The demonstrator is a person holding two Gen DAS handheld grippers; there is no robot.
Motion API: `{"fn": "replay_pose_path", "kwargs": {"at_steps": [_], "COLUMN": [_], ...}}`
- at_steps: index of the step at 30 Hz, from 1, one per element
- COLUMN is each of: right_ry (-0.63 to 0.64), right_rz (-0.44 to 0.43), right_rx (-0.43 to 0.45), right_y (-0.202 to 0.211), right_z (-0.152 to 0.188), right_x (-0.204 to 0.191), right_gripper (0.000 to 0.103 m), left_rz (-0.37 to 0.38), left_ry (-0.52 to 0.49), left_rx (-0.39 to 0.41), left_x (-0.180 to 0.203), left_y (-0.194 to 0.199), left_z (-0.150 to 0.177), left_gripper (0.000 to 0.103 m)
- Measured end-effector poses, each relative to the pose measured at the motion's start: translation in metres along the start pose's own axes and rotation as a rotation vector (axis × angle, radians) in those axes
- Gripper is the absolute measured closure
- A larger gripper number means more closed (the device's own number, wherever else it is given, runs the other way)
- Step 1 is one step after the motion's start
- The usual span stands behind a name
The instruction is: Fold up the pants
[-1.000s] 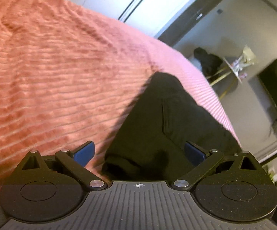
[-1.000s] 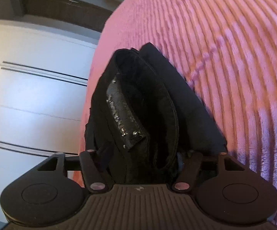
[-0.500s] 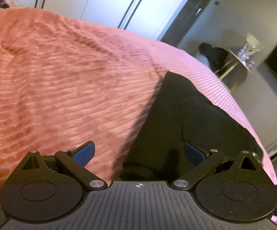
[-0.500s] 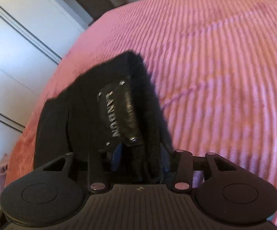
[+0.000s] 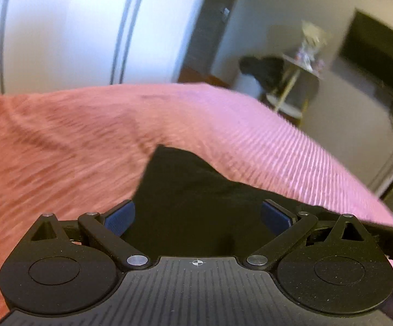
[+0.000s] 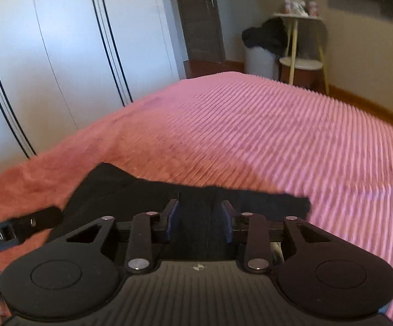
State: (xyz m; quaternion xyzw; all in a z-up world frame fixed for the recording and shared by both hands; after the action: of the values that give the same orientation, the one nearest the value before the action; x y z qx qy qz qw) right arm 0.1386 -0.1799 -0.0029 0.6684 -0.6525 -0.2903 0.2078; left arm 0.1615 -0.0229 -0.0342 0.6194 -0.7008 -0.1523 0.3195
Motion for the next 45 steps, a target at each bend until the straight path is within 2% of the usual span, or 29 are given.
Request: {"fn": "replay_pose_path", "kwargs": {"at_steps": [5,7,10,12,15,19,22,24,26,28,31,33,36,41,42,45], "right_ry": [0.093,0.108,0.112,0.106,0.106,0.09,0.084,0.091,0.111,0.132,0.062,0.033,-0.025,-0.092,-0.107,-0.251], "right_rz": [0.068,0.061,0.051,0.049,0.046,0.009,0.01,-0.006,-0.015,0.028,0.065,0.098,0.072,0.052,0.055,0.003], "right_rx": [-0.006,-0.004,0.034,0.044,0.055,0.004,-0.023,-0.053,-0.084,-0.127,-0.181,-0.254,-0.291,-0.345,-0.363,-0.42], "right_y": [-0.03,-0.041,-0.041,-0.045,-0.042,-0.032,-0.006,0.017,0.035,0.045,0.052,0.047,0.046,0.036,0.033,0.022], "right_z": [0.025,0.041,0.05,0.052,0.052,0.049,0.05,0.059,0.072,0.085,0.091,0.099,0.106,0.112,0.115,0.124], "right_x": [0.01,0.016,0.02,0.02,0.02,0.02,0.015,0.01,0.006,0.008,0.021,0.03,0.036,0.045,0.048,0.062], "right_gripper": [0.07,0.069,0.069,0.068,0.068,0.063,0.056,0.041,0.038,0.037,0.037,0.036,0.036,0.025,0.02,0.012], "left_rz": [-0.077,-0.119,-0.151,-0.157,-0.152,-0.108,-0.078,-0.086,-0.102,-0.101,-0.104,-0.101,-0.083,-0.079,-0.081,-0.073], "left_ry": [-0.147,-0.235,-0.316,-0.318,-0.316,-0.315,-0.282,-0.271,-0.271,-0.257,-0.234,-0.212,-0.208,-0.24,-0.243,-0.24], "left_rx": [-0.083,-0.061,0.044,0.1,0.106,0.035,-0.017,-0.031,-0.034,-0.05,-0.067,-0.079,-0.099,-0.112,-0.113,-0.109], "left_x": [0.011,0.019,0.023,0.022,0.024,0.022,0.019,0.016,0.016,0.017,0.019,0.019,0.02,0.025,0.025,0.024], "left_y": [-0.057,-0.066,-0.072,-0.07,-0.067,-0.055,-0.033,-0.018,-0.006,0.002,0.009,0.011,0.014,0.015,0.014,0.014], "left_z": [0.018,0.029,0.044,0.051,0.05,0.045,0.051,0.058,0.066,0.074,0.078,0.079,0.084,0.092,0.092,0.094], "left_gripper": [0.0,0.0,0.0,0.0,0.0,0.0,0.0,0.0,0.0,0.0,0.0,0.0,0.0,0.0,0.0,0.0]}}
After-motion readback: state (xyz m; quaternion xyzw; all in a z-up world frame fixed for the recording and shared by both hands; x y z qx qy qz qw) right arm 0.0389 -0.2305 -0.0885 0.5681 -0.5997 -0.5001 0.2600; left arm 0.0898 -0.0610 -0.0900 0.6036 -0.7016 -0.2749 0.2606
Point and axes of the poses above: each gripper's, at about its wrist camera, not at the fingertips, and y roughly against the way its jaws point, x to its right, z to its underside, the point moved 9 cm from there along -y, roughly the way its jaws point, and after that the axes turned 1 degree about -x, right-handed, at the moved point
